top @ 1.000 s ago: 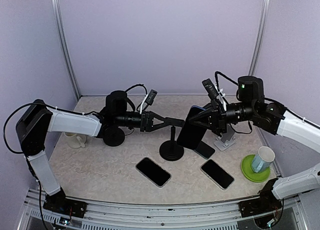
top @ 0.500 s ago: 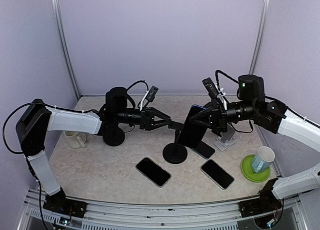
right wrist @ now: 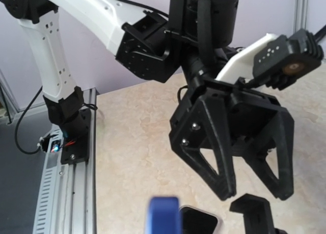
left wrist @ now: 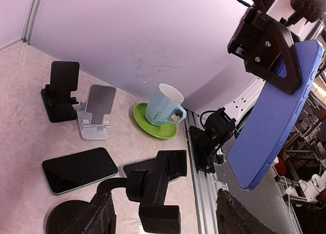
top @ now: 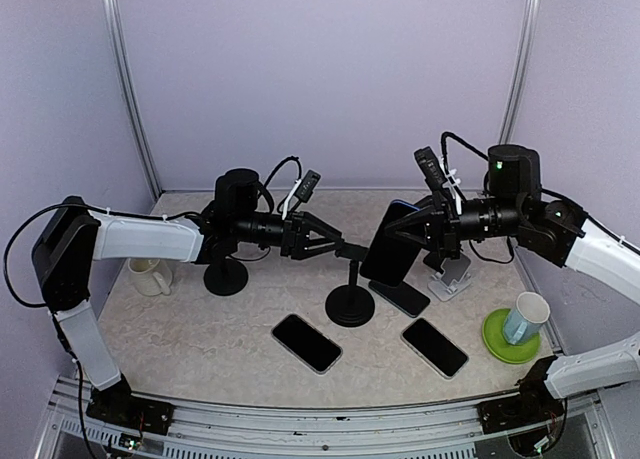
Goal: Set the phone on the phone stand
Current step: Hold the phone stand at the center of the board.
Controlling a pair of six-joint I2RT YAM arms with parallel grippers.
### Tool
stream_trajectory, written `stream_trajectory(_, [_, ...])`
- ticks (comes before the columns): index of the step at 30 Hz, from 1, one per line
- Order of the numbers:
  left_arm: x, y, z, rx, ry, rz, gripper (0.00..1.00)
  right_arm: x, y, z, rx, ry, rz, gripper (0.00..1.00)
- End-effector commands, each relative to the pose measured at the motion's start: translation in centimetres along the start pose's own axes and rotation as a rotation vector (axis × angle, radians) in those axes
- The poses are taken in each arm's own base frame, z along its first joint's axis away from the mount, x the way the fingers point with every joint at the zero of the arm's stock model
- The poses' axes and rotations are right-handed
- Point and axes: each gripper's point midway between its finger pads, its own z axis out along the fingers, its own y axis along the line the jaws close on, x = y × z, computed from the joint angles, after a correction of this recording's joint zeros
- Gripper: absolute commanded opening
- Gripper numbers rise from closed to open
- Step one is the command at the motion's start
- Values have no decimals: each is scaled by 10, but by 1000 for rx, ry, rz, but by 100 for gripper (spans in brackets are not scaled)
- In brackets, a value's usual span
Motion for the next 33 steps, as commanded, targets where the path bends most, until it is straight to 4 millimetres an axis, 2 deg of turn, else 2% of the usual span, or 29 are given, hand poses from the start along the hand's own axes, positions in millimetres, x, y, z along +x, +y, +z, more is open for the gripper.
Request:
stream_trajectory(1, [-3,-5,-3,-6,4,33,65,-25,1,-11,30,-62,-59,0])
stream_trajectory(10, [6,1,-2,-27,48,19,65,-29,1,-16,57,-68,-70,0])
stream_trajectory(16, [10,5,-1,-32,62,8,60,-28,-2,-16,70,-59,-70,0])
stream_trajectory(26, [3,6,1,-37,58,21,57,-24,-3,-14,69,-51,-64,0])
stream_trajectory(33, [4,8,2,-41,67,17,49,-22,-5,-13,73,-47,-62,0])
